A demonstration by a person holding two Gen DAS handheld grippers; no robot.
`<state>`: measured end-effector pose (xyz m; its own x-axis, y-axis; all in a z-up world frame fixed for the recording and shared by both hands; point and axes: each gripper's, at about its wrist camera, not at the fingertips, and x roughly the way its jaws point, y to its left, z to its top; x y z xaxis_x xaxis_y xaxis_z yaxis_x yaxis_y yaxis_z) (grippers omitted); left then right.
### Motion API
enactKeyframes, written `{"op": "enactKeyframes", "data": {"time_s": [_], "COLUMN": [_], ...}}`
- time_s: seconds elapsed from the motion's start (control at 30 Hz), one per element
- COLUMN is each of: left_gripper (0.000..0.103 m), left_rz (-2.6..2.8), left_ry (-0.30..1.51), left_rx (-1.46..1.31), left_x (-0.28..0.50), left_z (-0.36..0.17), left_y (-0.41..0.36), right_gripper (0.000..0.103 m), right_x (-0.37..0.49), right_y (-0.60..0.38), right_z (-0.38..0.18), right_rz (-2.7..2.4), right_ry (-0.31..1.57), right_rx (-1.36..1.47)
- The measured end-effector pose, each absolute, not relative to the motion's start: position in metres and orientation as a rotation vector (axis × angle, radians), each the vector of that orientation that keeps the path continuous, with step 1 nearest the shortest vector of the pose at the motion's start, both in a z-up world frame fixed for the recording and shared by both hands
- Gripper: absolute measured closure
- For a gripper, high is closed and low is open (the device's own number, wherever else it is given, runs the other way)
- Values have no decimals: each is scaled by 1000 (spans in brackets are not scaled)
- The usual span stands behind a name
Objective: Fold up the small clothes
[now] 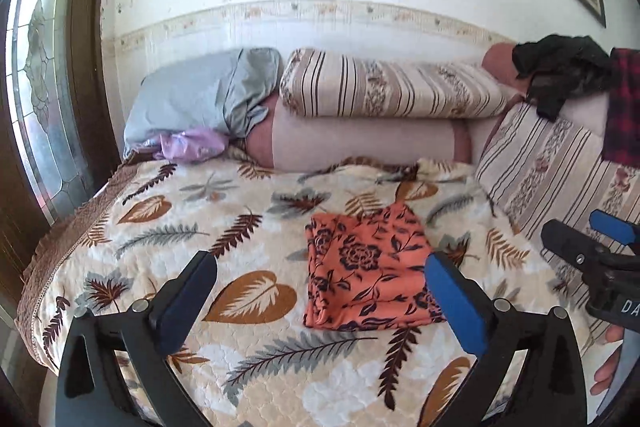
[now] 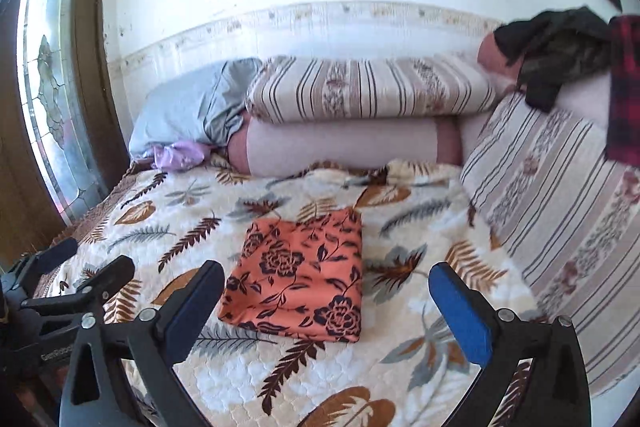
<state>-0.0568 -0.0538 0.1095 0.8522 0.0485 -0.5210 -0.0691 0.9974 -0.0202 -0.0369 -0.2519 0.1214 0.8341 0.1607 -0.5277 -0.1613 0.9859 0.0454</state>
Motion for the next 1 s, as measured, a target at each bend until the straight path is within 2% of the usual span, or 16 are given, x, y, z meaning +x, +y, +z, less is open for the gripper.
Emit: {"op": "enactKeyframes", "data": {"time_s": [0.33,0.57,1.0], "left_gripper": [0,0,0], "left_rz": [119,109,95], "left_ry": [659,616,650], "left_rx": [35,54,31], "left_x": [-51,-50,-37], "left_z": [67,76,62], "left_y": [-61,-71,-70], "right_gripper": [0,0,0], "right_x": [-49,-44,-31], "right_y": [-246,-245,-231], "right_z": [53,62,47], "right_rz": [190,201,205], "right_ry": [739,709,740], "right_rx": [-2,-25,-53]}}
